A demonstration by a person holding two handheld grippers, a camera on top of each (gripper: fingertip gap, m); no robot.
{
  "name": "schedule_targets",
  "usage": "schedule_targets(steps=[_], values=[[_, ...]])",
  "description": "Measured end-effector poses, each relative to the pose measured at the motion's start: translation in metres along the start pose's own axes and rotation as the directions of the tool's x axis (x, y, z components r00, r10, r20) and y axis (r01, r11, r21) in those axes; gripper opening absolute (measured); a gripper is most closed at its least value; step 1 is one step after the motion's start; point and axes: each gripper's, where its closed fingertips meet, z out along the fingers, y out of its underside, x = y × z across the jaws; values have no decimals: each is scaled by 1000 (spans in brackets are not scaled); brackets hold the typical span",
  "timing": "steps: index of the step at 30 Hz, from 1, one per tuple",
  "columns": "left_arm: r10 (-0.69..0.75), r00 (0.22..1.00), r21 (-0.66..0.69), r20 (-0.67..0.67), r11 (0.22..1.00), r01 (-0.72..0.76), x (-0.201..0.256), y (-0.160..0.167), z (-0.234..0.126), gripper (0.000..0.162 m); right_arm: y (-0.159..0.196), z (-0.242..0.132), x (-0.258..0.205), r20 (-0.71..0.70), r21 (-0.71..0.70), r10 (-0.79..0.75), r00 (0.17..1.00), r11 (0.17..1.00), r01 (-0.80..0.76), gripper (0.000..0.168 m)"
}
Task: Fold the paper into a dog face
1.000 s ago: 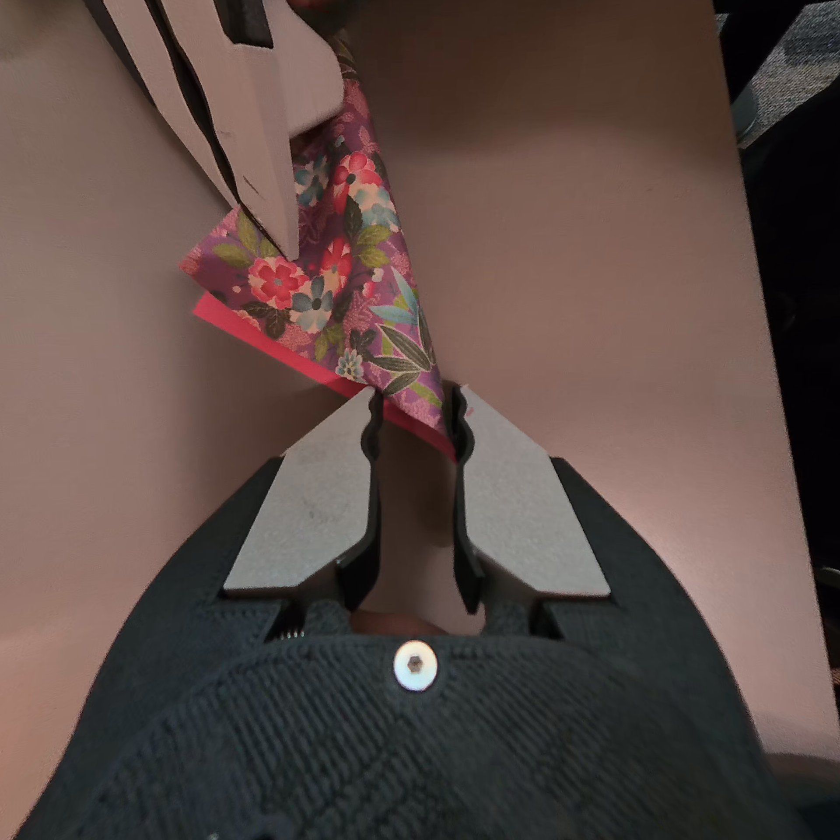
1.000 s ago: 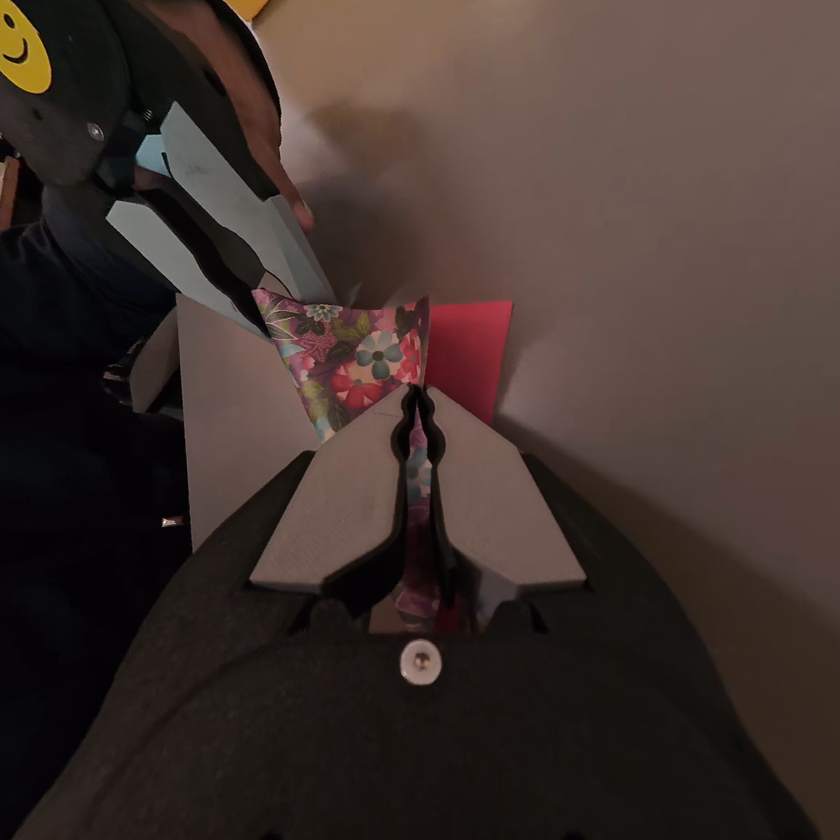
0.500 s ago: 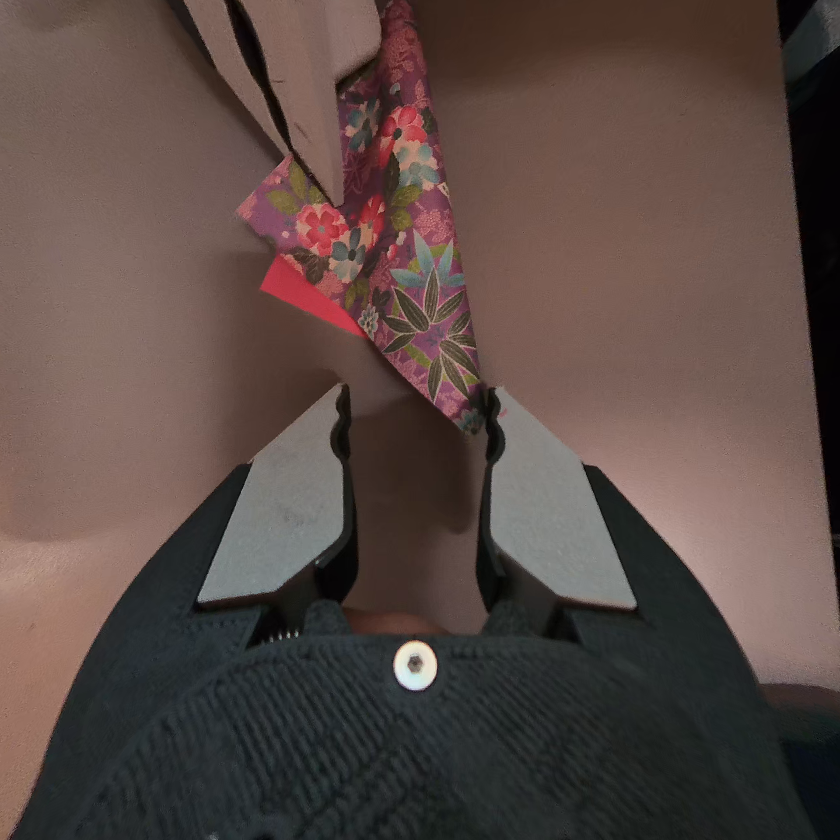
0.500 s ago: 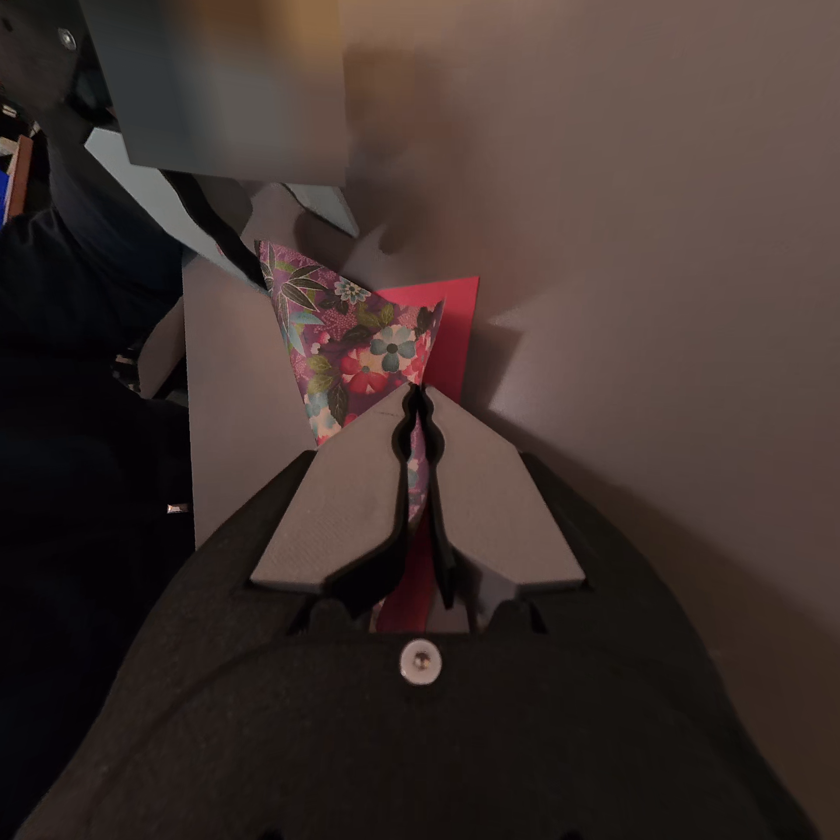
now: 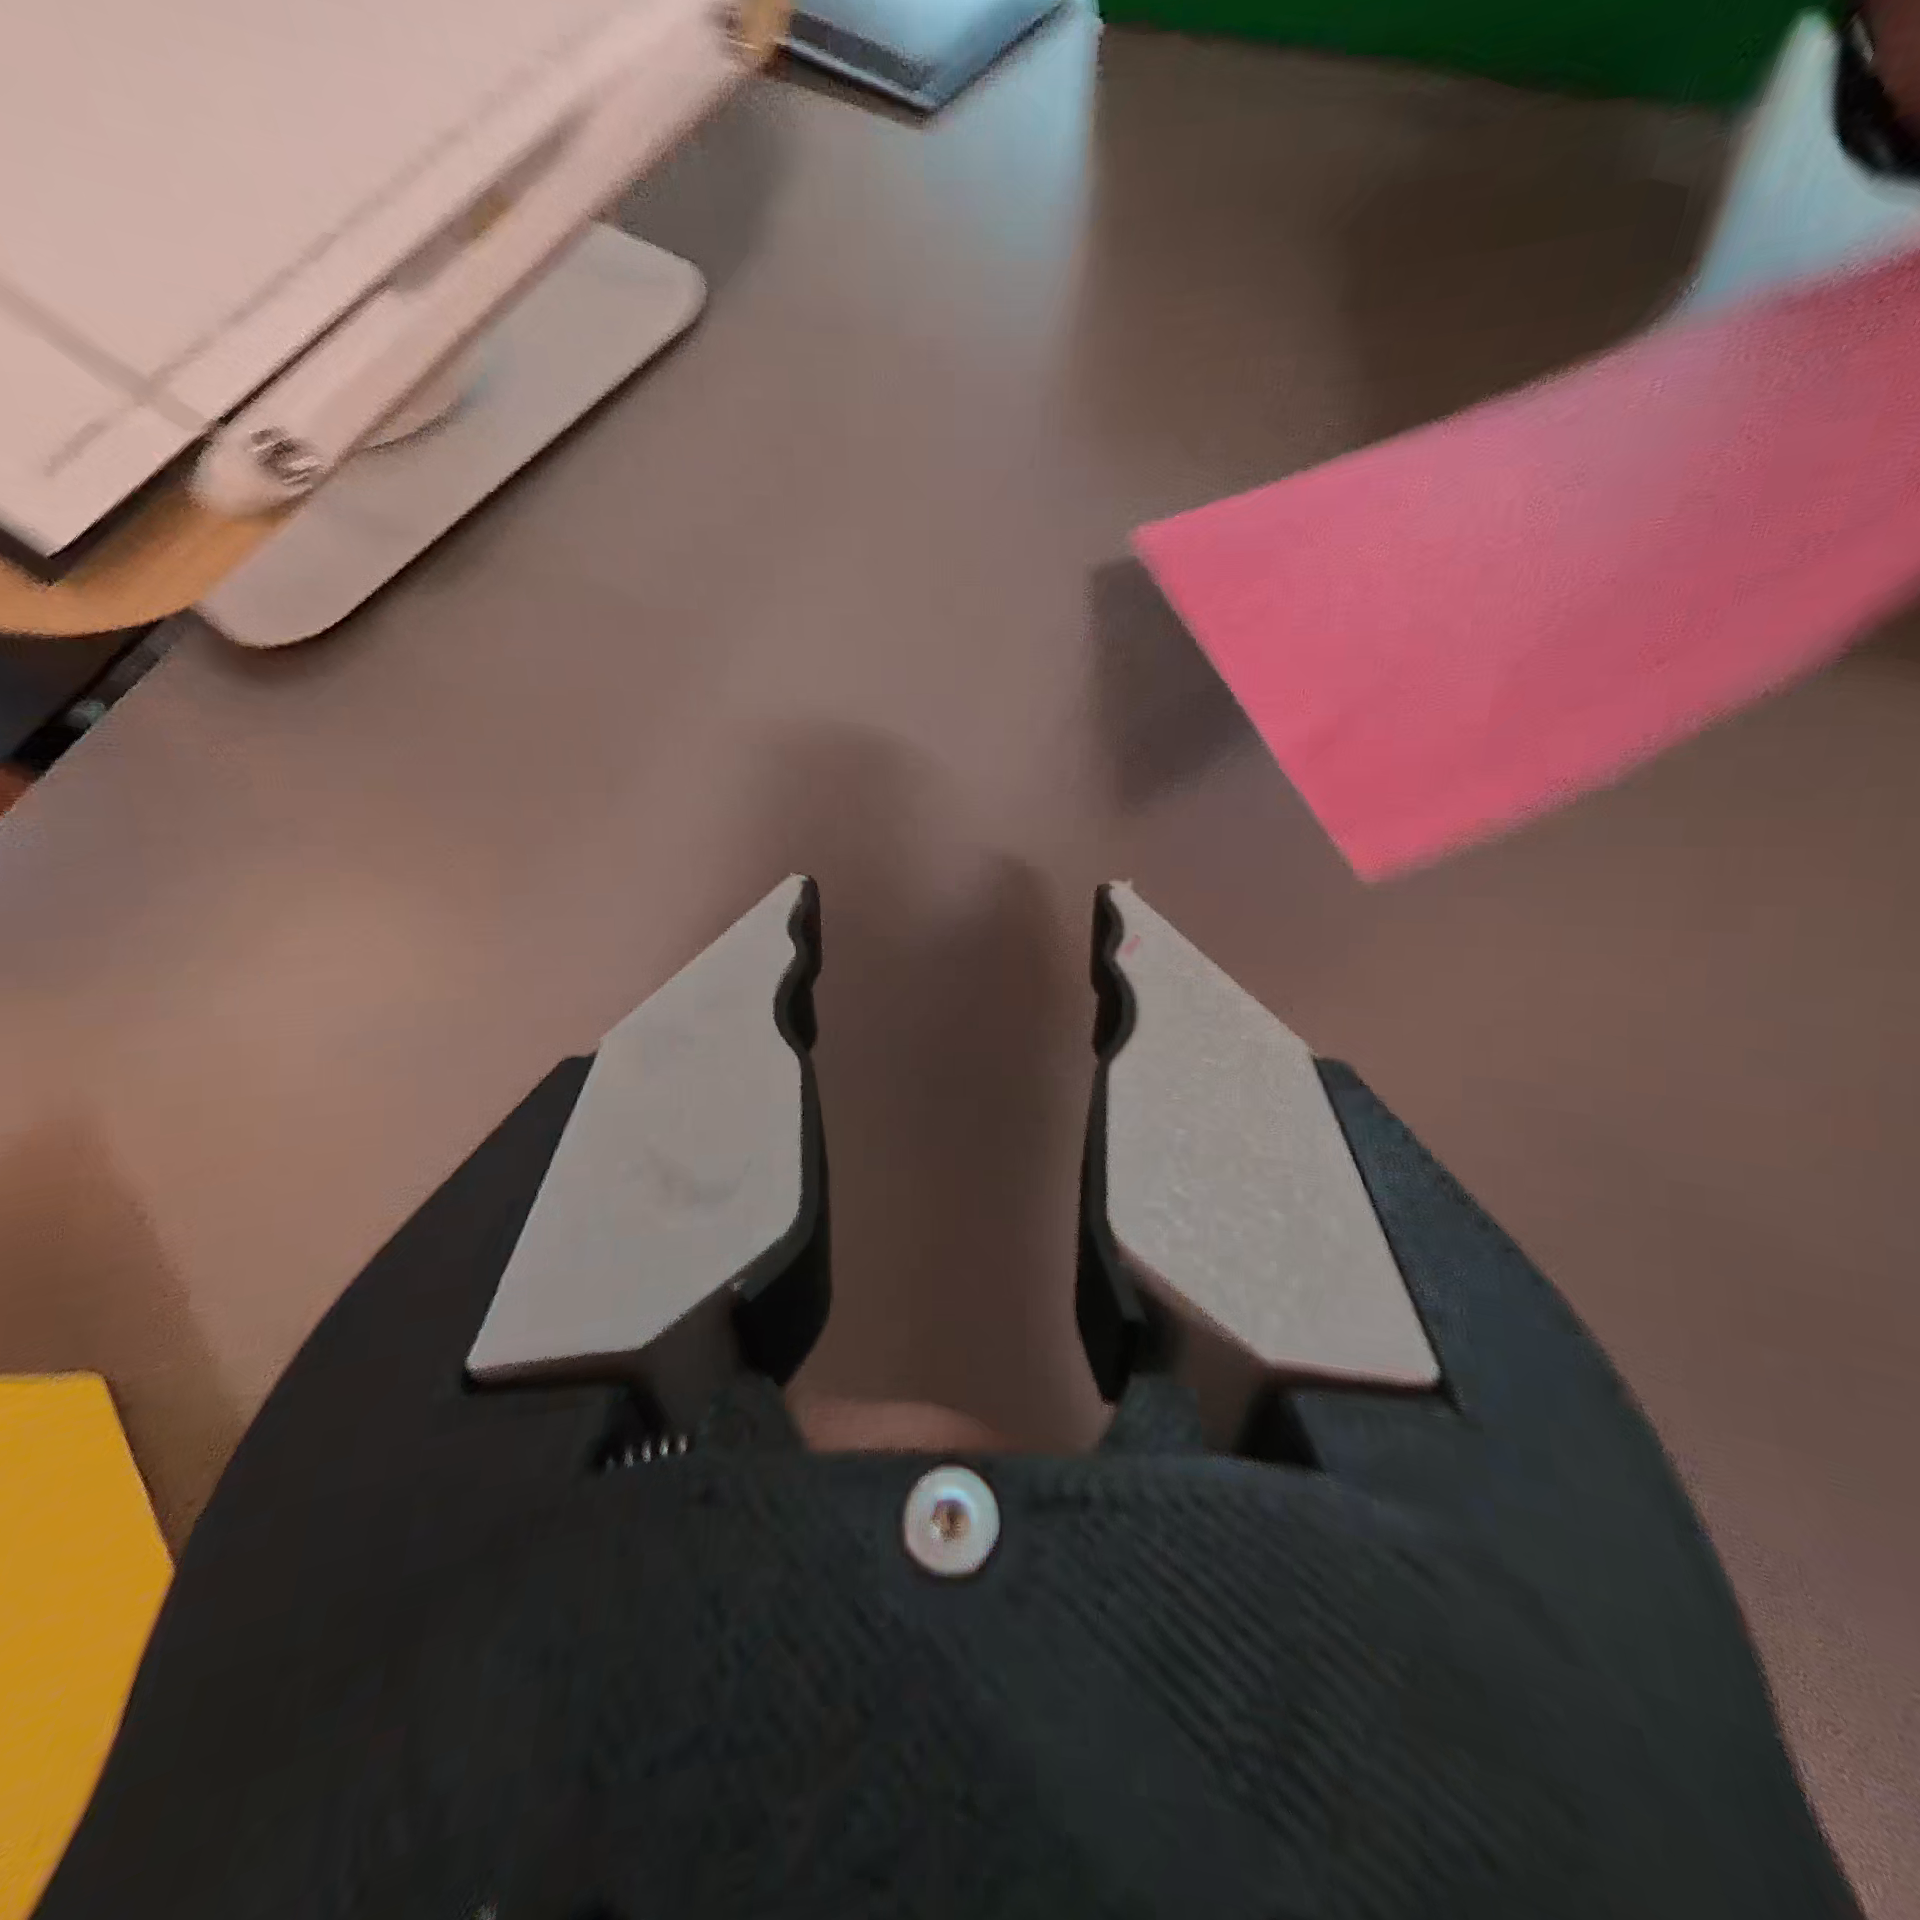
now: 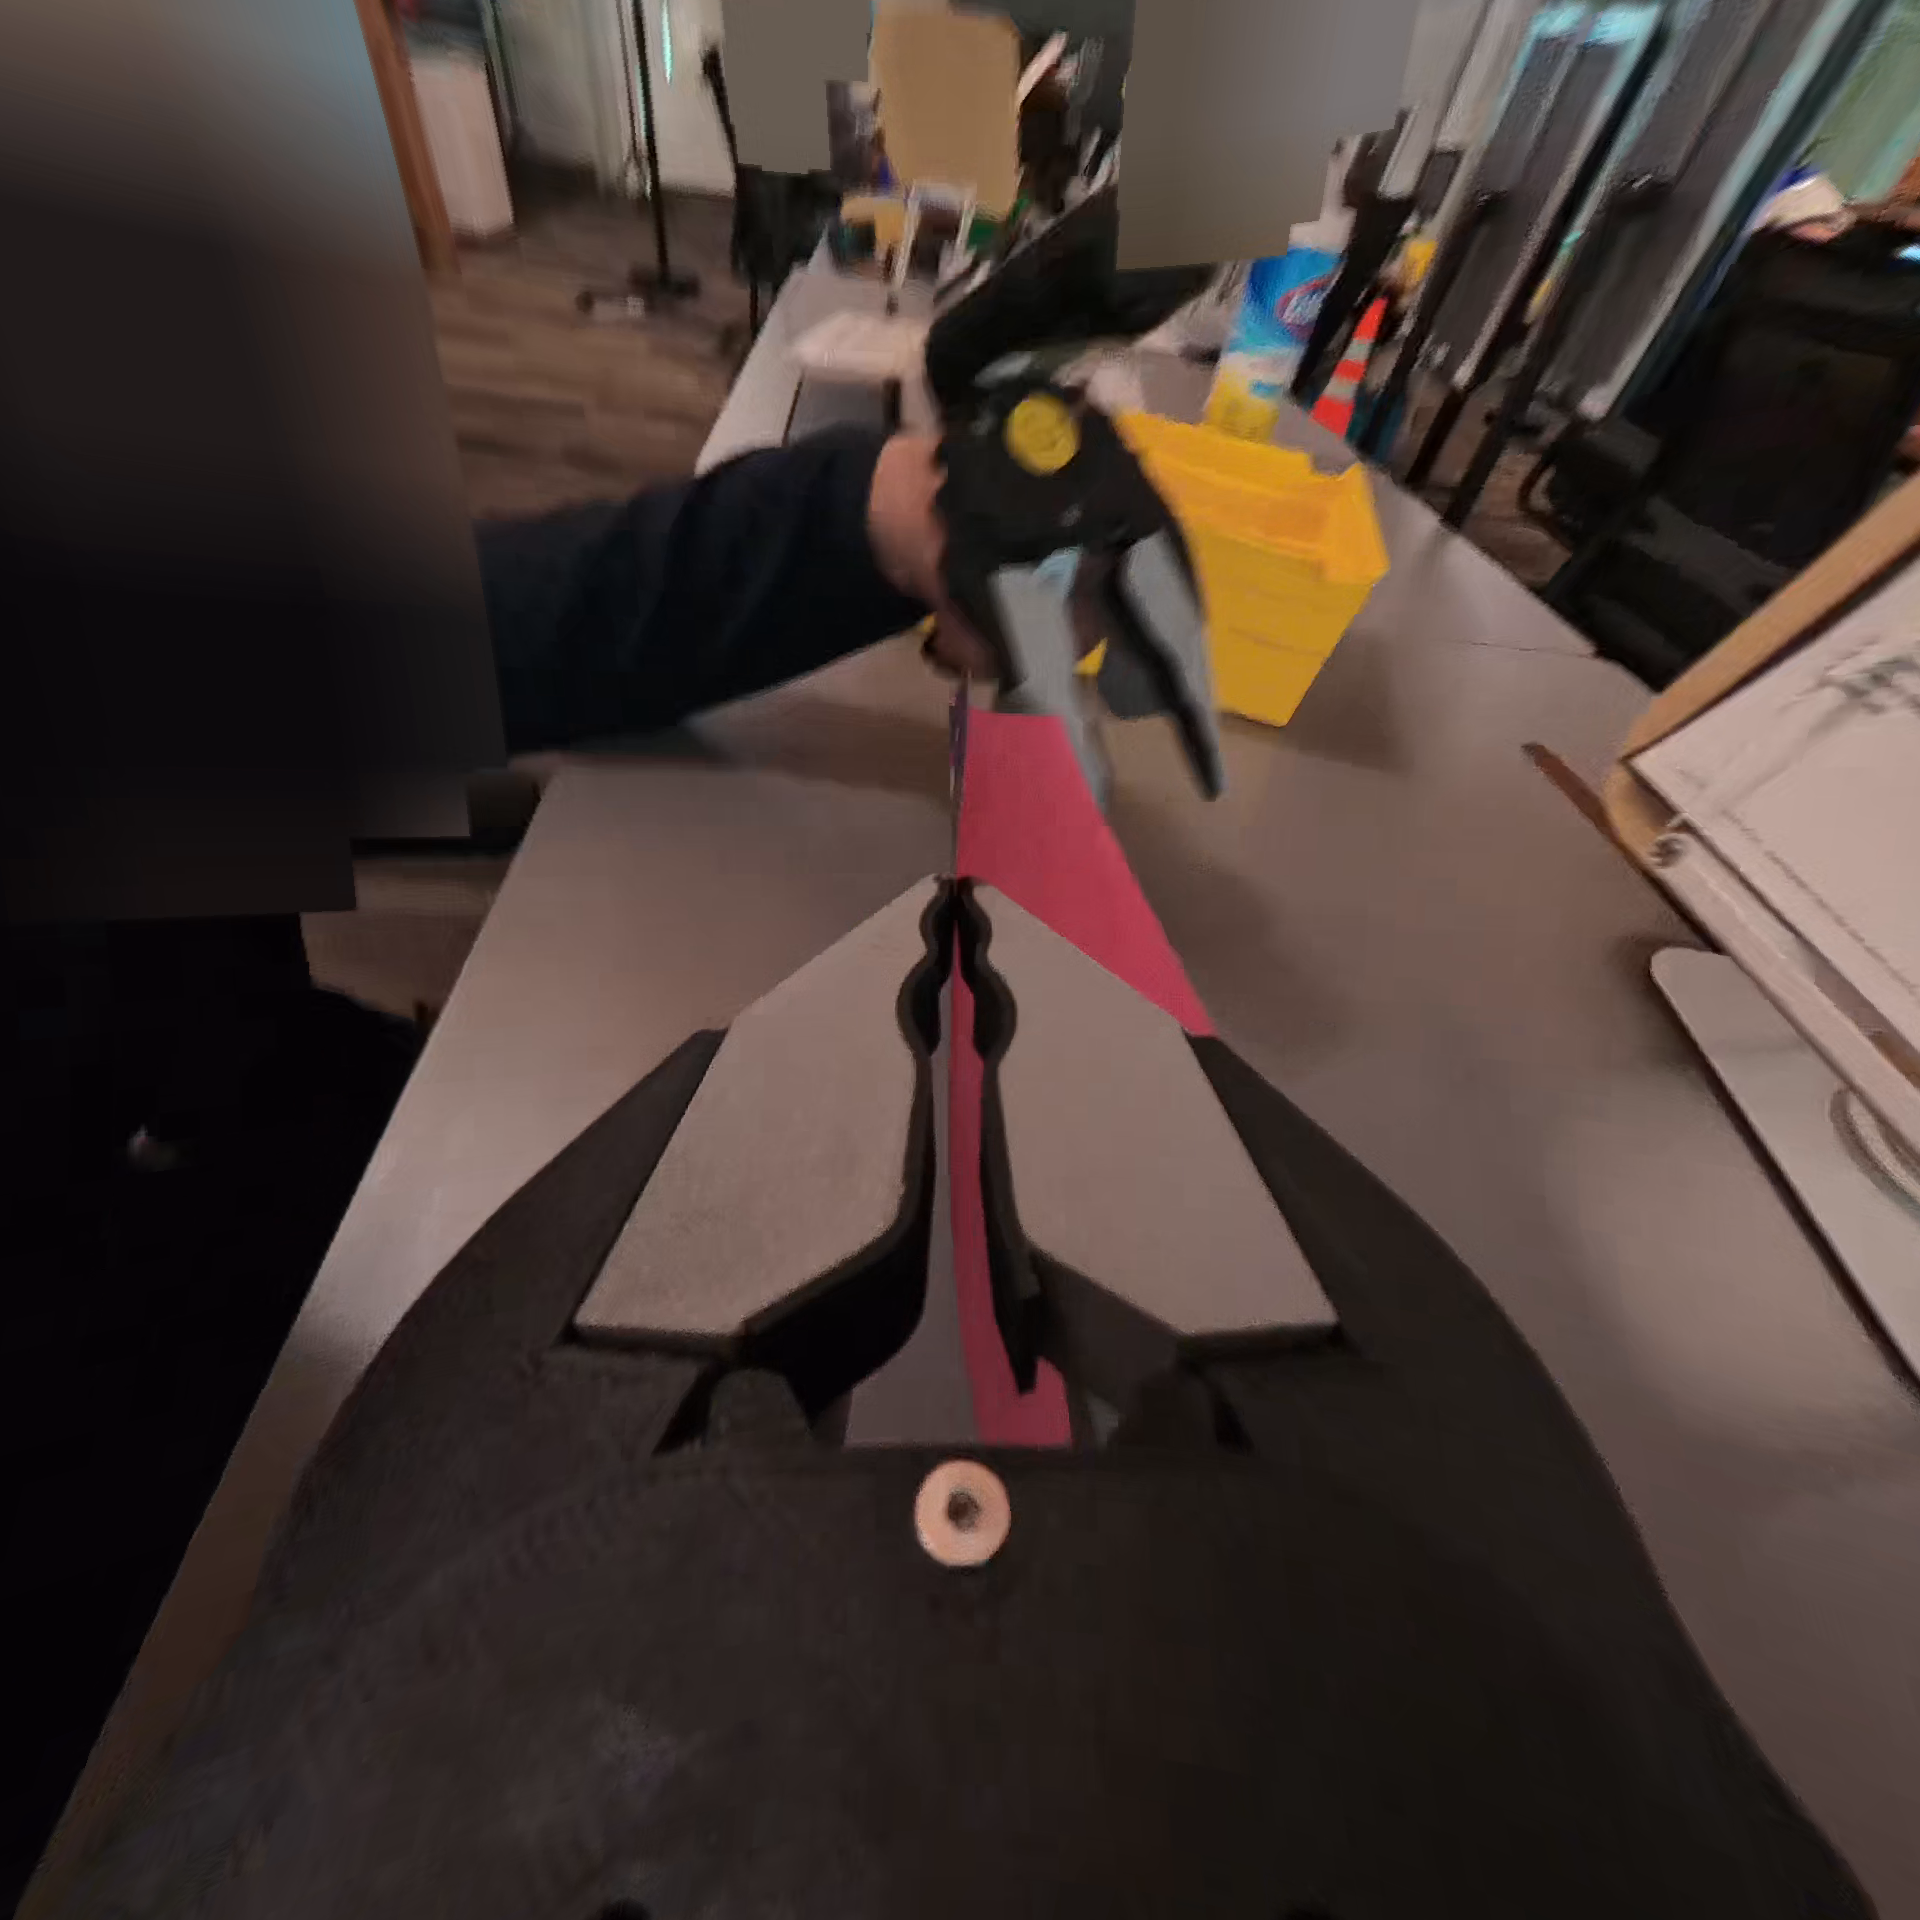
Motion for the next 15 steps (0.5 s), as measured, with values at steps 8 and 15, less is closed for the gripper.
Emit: schedule_targets(steps=[8,15], values=[[-75,976,15,-206,997,80,32,-6,3,49,86,39,-60,208,-393,36,977,918,49,56],[154,948,-180,-277,961,-208,88,23,34,50,72,11,32,-103,-232,292,951,923,-308,42]])
